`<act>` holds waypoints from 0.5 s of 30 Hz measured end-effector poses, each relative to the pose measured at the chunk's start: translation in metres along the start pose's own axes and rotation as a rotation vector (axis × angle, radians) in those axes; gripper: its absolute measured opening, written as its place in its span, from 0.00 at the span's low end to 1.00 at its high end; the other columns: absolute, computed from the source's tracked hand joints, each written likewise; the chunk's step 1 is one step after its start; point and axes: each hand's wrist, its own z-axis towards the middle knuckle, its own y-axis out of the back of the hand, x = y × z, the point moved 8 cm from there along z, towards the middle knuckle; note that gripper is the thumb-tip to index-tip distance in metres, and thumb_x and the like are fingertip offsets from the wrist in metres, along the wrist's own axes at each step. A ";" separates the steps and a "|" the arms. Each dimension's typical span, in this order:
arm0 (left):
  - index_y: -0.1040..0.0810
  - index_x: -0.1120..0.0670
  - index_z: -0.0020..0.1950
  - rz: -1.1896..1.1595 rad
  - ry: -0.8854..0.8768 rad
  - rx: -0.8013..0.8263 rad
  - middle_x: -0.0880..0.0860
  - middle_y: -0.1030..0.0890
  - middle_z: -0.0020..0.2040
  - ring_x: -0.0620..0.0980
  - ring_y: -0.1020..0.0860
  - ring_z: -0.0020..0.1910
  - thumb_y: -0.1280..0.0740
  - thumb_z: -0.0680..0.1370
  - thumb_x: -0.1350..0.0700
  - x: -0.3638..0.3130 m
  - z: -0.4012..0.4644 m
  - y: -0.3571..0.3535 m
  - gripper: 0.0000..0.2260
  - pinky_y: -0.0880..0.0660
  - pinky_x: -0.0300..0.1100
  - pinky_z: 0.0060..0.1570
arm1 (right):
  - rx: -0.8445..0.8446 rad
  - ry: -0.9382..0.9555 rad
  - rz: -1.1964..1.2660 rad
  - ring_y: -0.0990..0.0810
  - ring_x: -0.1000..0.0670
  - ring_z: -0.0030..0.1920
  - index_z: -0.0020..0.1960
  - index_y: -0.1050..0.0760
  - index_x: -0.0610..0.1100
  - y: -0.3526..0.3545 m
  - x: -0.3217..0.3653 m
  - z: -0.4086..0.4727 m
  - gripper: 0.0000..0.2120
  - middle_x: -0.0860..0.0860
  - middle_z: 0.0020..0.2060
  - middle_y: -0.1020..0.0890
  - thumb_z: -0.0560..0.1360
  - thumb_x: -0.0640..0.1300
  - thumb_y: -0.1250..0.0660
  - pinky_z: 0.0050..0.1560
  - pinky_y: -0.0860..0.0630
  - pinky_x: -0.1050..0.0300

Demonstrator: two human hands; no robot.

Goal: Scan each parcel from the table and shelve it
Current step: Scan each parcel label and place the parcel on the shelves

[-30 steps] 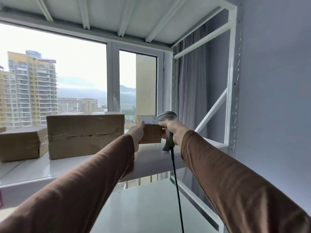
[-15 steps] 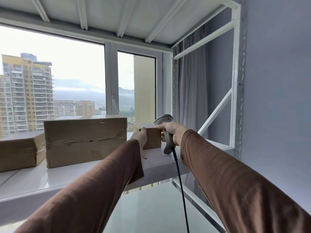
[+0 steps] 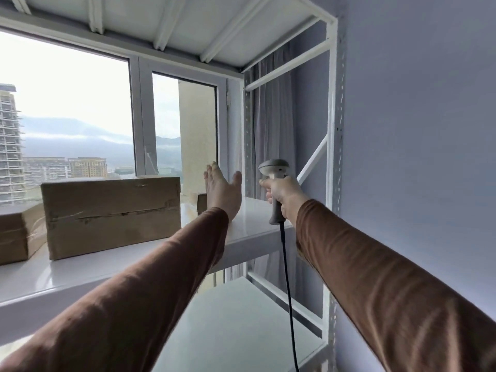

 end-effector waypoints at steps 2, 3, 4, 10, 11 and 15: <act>0.53 0.53 0.86 -0.099 -0.048 0.078 0.52 0.51 0.86 0.49 0.53 0.85 0.41 0.87 0.47 -0.020 -0.019 -0.022 0.32 0.53 0.50 0.83 | -0.116 0.043 -0.020 0.20 0.45 0.44 0.62 0.21 0.37 0.037 0.001 -0.018 0.18 0.45 0.44 0.20 0.76 0.43 0.25 0.54 0.21 0.46; 0.52 0.53 0.86 -0.142 -0.059 0.119 0.52 0.50 0.86 0.49 0.51 0.84 0.41 0.87 0.47 -0.029 -0.030 -0.033 0.31 0.51 0.51 0.83 | -0.161 0.062 -0.027 0.20 0.46 0.43 0.60 0.21 0.38 0.055 0.002 -0.029 0.16 0.46 0.42 0.20 0.75 0.43 0.25 0.51 0.21 0.48; 0.51 0.52 0.86 -0.175 -0.063 0.163 0.52 0.48 0.86 0.50 0.50 0.84 0.41 0.87 0.47 -0.036 -0.042 -0.046 0.31 0.50 0.51 0.83 | -0.200 0.080 -0.036 0.21 0.46 0.41 0.57 0.21 0.39 0.073 0.001 -0.039 0.13 0.47 0.40 0.20 0.75 0.43 0.26 0.49 0.23 0.49; 0.44 0.51 0.85 -0.389 0.025 0.433 0.53 0.37 0.82 0.53 0.36 0.80 0.39 0.86 0.47 -0.056 -0.133 -0.127 0.29 0.39 0.52 0.80 | -0.419 0.105 -0.155 0.19 0.45 0.44 0.53 0.21 0.43 0.187 -0.020 -0.120 0.10 0.47 0.43 0.18 0.74 0.44 0.26 0.49 0.22 0.50; 0.43 0.51 0.85 -0.415 0.047 0.480 0.53 0.36 0.82 0.53 0.36 0.80 0.39 0.86 0.47 -0.057 -0.150 -0.141 0.29 0.38 0.52 0.79 | -0.442 0.098 -0.177 0.19 0.45 0.45 0.53 0.22 0.43 0.205 -0.026 -0.134 0.10 0.46 0.44 0.18 0.74 0.45 0.26 0.50 0.22 0.50; 0.40 0.52 0.84 -0.473 0.152 0.660 0.53 0.34 0.81 0.53 0.34 0.79 0.39 0.86 0.46 -0.054 -0.215 -0.201 0.27 0.37 0.46 0.75 | -0.529 0.037 -0.225 0.19 0.46 0.46 0.49 0.24 0.45 0.270 -0.056 -0.188 0.07 0.45 0.45 0.19 0.75 0.43 0.26 0.51 0.21 0.48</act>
